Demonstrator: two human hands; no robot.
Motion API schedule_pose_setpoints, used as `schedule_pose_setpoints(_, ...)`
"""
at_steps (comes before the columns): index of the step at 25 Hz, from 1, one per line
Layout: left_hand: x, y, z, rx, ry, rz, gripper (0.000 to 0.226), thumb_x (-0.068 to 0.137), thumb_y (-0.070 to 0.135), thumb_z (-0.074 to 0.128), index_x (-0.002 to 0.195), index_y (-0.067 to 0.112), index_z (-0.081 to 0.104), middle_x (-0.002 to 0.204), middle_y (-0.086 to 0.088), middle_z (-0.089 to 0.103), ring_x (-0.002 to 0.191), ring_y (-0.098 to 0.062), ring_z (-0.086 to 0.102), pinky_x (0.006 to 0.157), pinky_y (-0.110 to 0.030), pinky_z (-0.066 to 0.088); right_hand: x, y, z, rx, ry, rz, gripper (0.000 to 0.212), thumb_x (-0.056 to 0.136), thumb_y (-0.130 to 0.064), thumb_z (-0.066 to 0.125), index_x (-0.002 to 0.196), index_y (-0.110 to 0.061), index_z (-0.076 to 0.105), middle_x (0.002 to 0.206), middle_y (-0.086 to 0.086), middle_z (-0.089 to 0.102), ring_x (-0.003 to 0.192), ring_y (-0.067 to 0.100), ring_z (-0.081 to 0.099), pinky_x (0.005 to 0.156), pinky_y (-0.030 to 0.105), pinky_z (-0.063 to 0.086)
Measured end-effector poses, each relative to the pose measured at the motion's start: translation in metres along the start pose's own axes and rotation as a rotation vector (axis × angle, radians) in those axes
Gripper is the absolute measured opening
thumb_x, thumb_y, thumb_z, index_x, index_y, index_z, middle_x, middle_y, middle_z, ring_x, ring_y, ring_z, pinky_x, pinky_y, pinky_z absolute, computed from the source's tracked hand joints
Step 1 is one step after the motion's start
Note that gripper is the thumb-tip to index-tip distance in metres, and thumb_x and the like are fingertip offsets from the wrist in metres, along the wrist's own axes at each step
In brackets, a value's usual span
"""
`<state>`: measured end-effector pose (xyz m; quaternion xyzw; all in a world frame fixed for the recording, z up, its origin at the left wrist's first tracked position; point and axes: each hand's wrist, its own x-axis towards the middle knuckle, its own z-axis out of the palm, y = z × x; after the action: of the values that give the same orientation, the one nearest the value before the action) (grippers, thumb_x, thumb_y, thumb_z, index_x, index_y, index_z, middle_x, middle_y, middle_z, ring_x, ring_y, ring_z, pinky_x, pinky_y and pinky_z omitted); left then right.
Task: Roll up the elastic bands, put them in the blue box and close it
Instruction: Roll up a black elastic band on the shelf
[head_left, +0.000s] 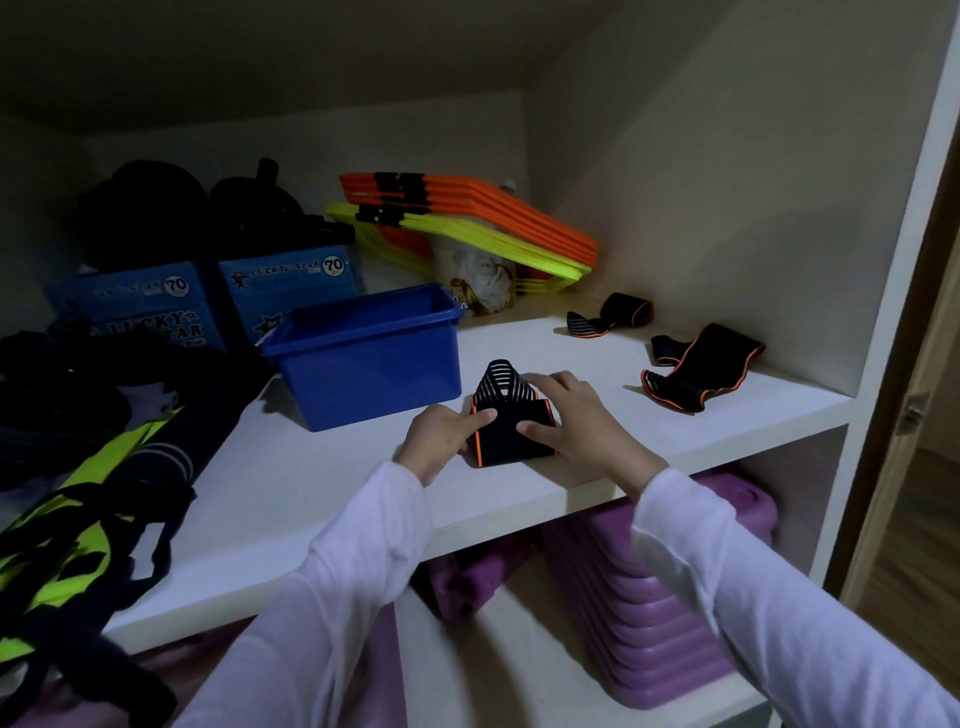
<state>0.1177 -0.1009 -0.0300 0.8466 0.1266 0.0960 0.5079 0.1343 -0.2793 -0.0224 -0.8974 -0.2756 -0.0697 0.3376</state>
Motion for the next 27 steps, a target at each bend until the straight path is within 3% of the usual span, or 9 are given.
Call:
schedule_pose_setpoints(3, 0.0, 0.0, 0.001, 0.035, 0.01, -0.016, 0.052, 0.073, 0.045, 0.068, 0.041, 0.01, 0.046, 0.048, -0.007, 0.05, 0.06, -0.026, 0.048, 0.074, -0.034, 0.039, 0.0, 0.0, 0.004, -0.099, -0.047, -0.122, 0.047, 0.091, -0.032, 0.052, 0.137, -0.026, 0.043, 0.141, 0.002, 0.043, 0.13, 0.023, 0.035, 0.107, 0.036, 0.033)
schedule_pose_setpoints(7, -0.003, 0.0, 0.005, 0.198, 0.101, -0.025, 0.053, 0.078, 0.053, 0.06, 0.048, 0.011, 0.048, 0.064, -0.01, 0.062, 0.072, -0.028, 0.057, 0.083, -0.038, 0.045, -0.002, 0.0, 0.004, -0.224, -0.157, -0.083, 0.071, 0.079, -0.047, 0.063, 0.142, -0.032, 0.034, 0.147, -0.008, 0.035, 0.135, 0.018, 0.03, 0.107, 0.041, 0.031)
schedule_pose_setpoints(10, -0.008, 0.002, 0.007, 0.255, 0.156, 0.022, 0.056, 0.083, 0.053, 0.055, 0.051, 0.008, 0.045, 0.067, -0.01, 0.057, 0.074, -0.028, 0.053, 0.073, -0.035, 0.039, 0.0, 0.001, 0.001, -0.261, -0.124, -0.108, 0.07, 0.08, -0.04, 0.063, 0.142, -0.032, 0.033, 0.145, -0.008, 0.038, 0.133, 0.018, 0.033, 0.104, 0.04, 0.031)
schedule_pose_setpoints(13, -0.018, 0.005, 0.009, 0.239, 0.217, 0.088, 0.051, 0.084, 0.052, 0.054, 0.071, 0.002, 0.054, 0.079, -0.01, 0.057, 0.077, -0.023, 0.05, 0.07, -0.03, 0.036, -0.001, 0.0, 0.002, -0.286, -0.102, -0.121, 0.067, 0.079, -0.038, 0.061, 0.141, -0.032, 0.035, 0.141, -0.007, 0.043, 0.129, 0.019, 0.038, 0.101, 0.039, 0.033)
schedule_pose_setpoints(16, -0.023, 0.007, 0.012, 0.205, 0.179, 0.138, 0.056, 0.08, 0.055, 0.058, 0.083, -0.001, 0.063, 0.083, -0.011, 0.064, 0.08, -0.025, 0.058, 0.071, -0.031, 0.045, 0.0, -0.001, 0.002, -0.284, -0.085, -0.128, 0.062, 0.079, -0.039, 0.061, 0.137, -0.031, 0.04, 0.134, -0.004, 0.051, 0.122, 0.021, 0.045, 0.097, 0.039, 0.038)
schedule_pose_setpoints(19, -0.022, 0.004, 0.012, 0.123, 0.042, 0.108, 0.05, 0.061, 0.064, 0.067, 0.076, 0.016, 0.068, 0.08, -0.004, 0.07, 0.088, -0.026, 0.067, 0.085, -0.039, 0.052, 0.004, -0.001, 0.001, -0.245, -0.093, -0.128, 0.057, 0.081, -0.038, 0.061, 0.135, -0.027, 0.045, 0.13, 0.001, 0.055, 0.118, 0.024, 0.048, 0.096, 0.039, 0.041)
schedule_pose_setpoints(21, -0.021, 0.002, 0.012, -0.055, -0.117, 0.064, 0.036, 0.058, 0.053, 0.075, 0.078, 0.023, 0.069, 0.087, -0.003, 0.073, 0.093, -0.022, 0.068, 0.093, -0.038, 0.053, 0.006, -0.001, 0.0, -0.202, -0.093, -0.127, 0.054, 0.083, -0.036, 0.06, 0.134, -0.022, 0.048, 0.129, 0.005, 0.057, 0.117, 0.025, 0.05, 0.095, 0.035, 0.042)
schedule_pose_setpoints(23, -0.023, 0.005, 0.01, -0.248, -0.236, 0.017, 0.021, 0.075, 0.025, 0.074, 0.092, 0.014, 0.069, 0.098, -0.008, 0.07, 0.095, -0.019, 0.066, 0.095, -0.03, 0.052, 0.006, -0.001, -0.002, -0.169, -0.097, -0.118, 0.051, 0.085, -0.036, 0.059, 0.133, -0.02, 0.049, 0.128, 0.006, 0.058, 0.116, 0.025, 0.051, 0.094, 0.033, 0.041)
schedule_pose_setpoints(27, -0.028, 0.01, 0.006, -0.311, -0.207, -0.009, 0.032, 0.079, -0.004, 0.062, 0.111, -0.005, 0.061, 0.098, -0.014, 0.063, 0.095, -0.022, 0.059, 0.09, -0.024, 0.049, 0.006, -0.002, -0.004, -0.08, -0.112, -0.07, 0.047, 0.086, -0.033, 0.058, 0.131, -0.018, 0.051, 0.127, 0.007, 0.059, 0.114, 0.025, 0.053, 0.094, 0.034, 0.042)
